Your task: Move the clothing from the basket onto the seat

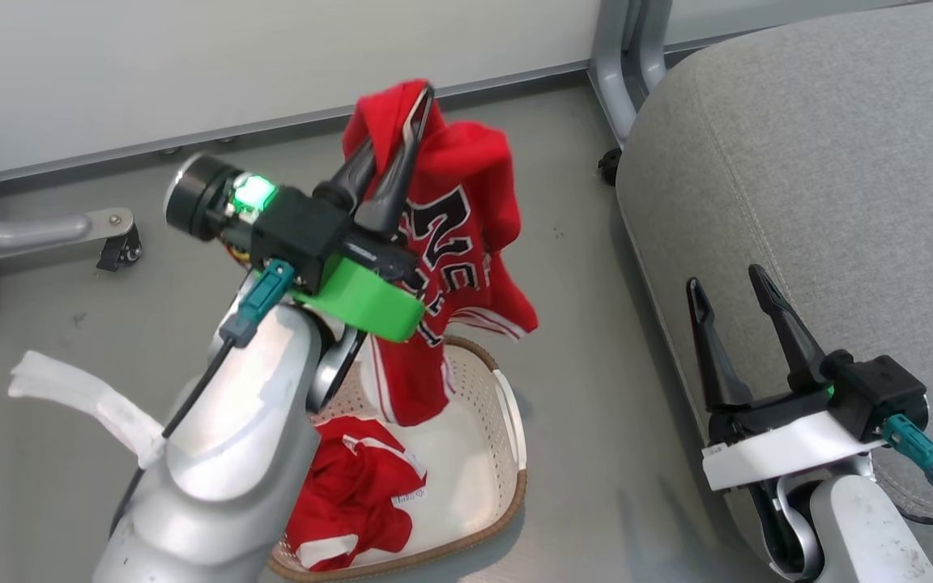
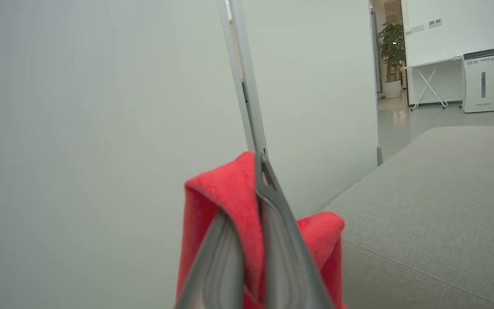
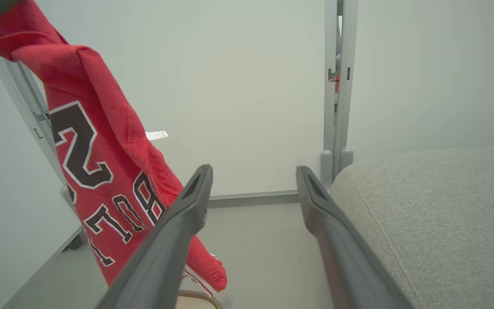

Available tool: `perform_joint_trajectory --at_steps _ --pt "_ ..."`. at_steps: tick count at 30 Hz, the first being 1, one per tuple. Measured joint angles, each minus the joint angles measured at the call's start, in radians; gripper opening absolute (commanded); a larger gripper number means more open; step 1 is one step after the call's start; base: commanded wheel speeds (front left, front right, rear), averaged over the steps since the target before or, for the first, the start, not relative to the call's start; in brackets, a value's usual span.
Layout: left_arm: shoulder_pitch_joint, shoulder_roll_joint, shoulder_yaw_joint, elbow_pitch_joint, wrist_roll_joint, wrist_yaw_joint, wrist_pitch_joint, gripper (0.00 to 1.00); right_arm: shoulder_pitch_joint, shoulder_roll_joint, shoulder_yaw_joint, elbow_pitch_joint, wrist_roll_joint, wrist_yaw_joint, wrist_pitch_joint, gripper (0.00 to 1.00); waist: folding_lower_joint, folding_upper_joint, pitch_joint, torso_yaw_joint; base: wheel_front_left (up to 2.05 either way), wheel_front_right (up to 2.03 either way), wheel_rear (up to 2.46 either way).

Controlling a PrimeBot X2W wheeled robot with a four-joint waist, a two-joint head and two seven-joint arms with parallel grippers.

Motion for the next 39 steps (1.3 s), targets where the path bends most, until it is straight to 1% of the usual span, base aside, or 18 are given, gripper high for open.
perform_joint_trajectory --at_steps 10,19,24,30,33,39 --pt "-0.132 -0.021 -0.031 -0.037 -0.002 -0.001 0.000 0.00 0.009 0.000 0.006 -0.001 0.010 0.000 0.000 1.00 0.0000 0.0000 -0.010 -0.016 0.00 0.00 0.00" --pt "-0.147 -0.031 -0.061 -0.044 -0.012 0.004 0.000 0.00 0.011 0.000 0.022 -0.022 0.007 0.000 0.000 1.00 0.0000 0.0000 -0.016 -0.028 0.00 0.00 0.00" --pt "-0.144 -0.033 -0.074 -0.046 -0.018 0.009 0.000 0.00 0.004 0.000 0.070 -0.062 -0.022 0.000 0.000 1.00 0.0000 0.0000 -0.019 -0.026 0.00 0.00 0.00" --pt "-0.144 -0.035 -0.081 -0.046 -0.026 0.010 0.000 0.00 -0.059 -0.010 0.149 -0.092 -0.053 0.000 0.000 1.00 0.0000 0.0000 -0.016 -0.024 0.00 0.00 0.00" --pt "-0.144 -0.035 -0.083 -0.045 -0.026 0.012 0.000 0.00 -0.101 -0.026 0.173 -0.087 -0.059 0.000 0.000 1.00 0.0000 0.0000 -0.012 -0.024 0.00 0.00 0.00" --pt "-0.144 -0.036 -0.098 -0.052 -0.027 0.015 0.000 0.00 -0.186 -0.051 0.223 -0.038 -0.062 0.000 0.000 1.00 0.0000 0.0000 -0.002 -0.017 0.00 0.00 0.00"
